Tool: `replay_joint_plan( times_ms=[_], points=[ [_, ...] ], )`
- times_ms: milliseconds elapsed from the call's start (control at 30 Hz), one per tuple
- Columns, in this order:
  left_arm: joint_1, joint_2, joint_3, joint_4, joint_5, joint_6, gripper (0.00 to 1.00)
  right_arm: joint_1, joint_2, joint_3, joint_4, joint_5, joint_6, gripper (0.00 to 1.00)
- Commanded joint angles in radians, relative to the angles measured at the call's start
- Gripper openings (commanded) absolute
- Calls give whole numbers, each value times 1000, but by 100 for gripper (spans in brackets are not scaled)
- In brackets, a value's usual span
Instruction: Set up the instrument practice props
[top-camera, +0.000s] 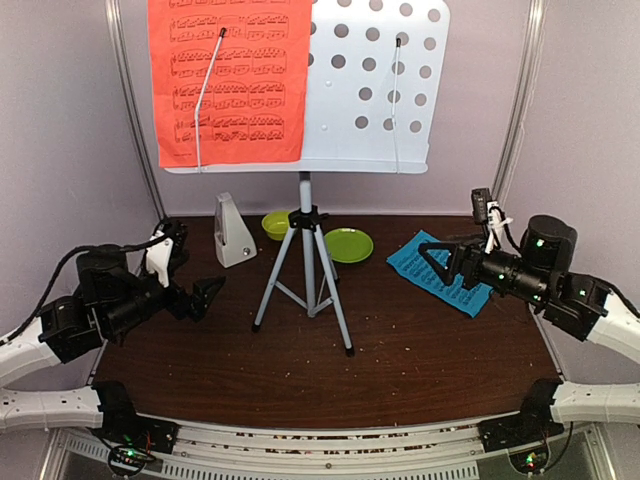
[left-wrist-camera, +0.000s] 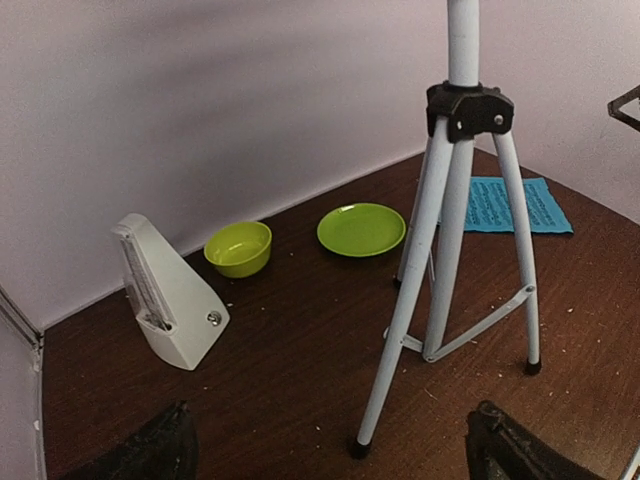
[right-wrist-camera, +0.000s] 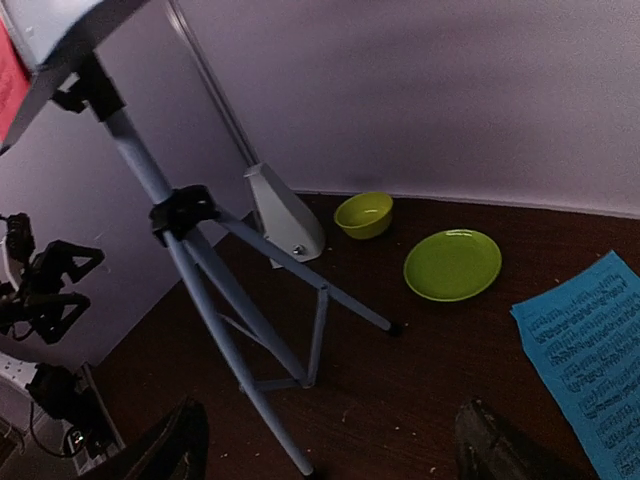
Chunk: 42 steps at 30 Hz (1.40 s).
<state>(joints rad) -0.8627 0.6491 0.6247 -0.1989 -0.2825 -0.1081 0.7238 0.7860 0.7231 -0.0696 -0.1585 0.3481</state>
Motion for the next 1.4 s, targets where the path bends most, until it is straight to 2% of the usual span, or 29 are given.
replay_joint_plan(
  times_ms=[0,67,167,367,633,933,1367],
  points=[
    [9,68,-29,207,114,-56,95,-232,63,-74,22,-51,177,84],
    [10,102,-27,233,133,-54,94,-317,181,-73,50,-98,200,82],
    [10,123,-30,266,148,-57,94,-354,355,-3,58,-74,162,78],
    [10,103,-44,293,124,-74,93,-333,723,279,-65,30,-7,71],
    [10,97,-44,287,110,-78,93,-272,1052,658,-288,174,-148,69],
    [10,125,-22,291,124,-64,93,-254,1296,905,-444,226,-206,63],
    [10,126,-12,279,117,-51,93,-249,1472,1157,-635,279,-246,60]
  ],
)
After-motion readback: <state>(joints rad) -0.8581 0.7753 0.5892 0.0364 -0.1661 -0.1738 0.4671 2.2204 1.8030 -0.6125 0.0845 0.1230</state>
